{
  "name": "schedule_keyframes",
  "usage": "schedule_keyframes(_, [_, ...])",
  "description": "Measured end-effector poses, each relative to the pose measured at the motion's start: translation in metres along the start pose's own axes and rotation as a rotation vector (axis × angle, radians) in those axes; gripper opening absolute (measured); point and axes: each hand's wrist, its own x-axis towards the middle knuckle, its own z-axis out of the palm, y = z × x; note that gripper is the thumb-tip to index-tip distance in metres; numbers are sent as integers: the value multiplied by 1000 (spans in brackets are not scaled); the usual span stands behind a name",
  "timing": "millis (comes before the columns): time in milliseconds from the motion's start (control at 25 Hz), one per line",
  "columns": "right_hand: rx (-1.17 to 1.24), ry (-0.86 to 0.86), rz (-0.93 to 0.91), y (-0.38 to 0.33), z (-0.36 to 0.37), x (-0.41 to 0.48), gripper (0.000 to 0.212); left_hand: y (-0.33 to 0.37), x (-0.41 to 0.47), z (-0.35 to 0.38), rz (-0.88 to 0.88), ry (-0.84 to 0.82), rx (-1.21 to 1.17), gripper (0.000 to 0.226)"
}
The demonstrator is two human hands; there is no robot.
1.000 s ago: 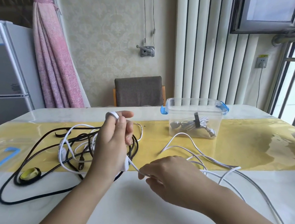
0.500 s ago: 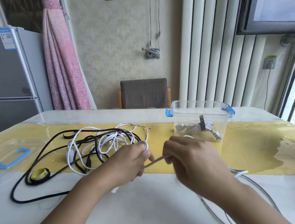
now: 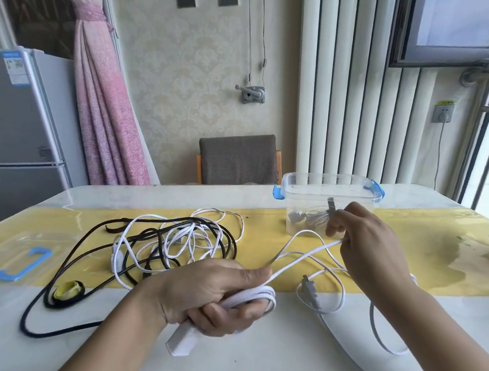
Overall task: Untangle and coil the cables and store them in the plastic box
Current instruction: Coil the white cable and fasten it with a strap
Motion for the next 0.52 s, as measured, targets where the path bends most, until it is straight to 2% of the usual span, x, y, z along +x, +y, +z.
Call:
schedule_keyframes(120, [-27, -27, 45, 6, 3, 0, 36, -1, 2, -10, 104, -146, -246, 36])
schedule_keyframes(240, [-66, -76, 83, 3, 5, 0, 36, 0, 7, -19, 343, -262, -561, 32])
schedule_keyframes(360, [-73, -202, 75, -2, 14, -4, 39, 2, 7, -21, 504, -107, -763, 26])
schedule_keyframes(480, [67, -195, -160, -14, 18, -10, 25, 2, 4, -30, 611, 62, -987, 14])
schedule_keyframes(520, [107, -193, -245, -20, 19, -12, 29, 1, 2, -35, 650, 96, -1052, 15])
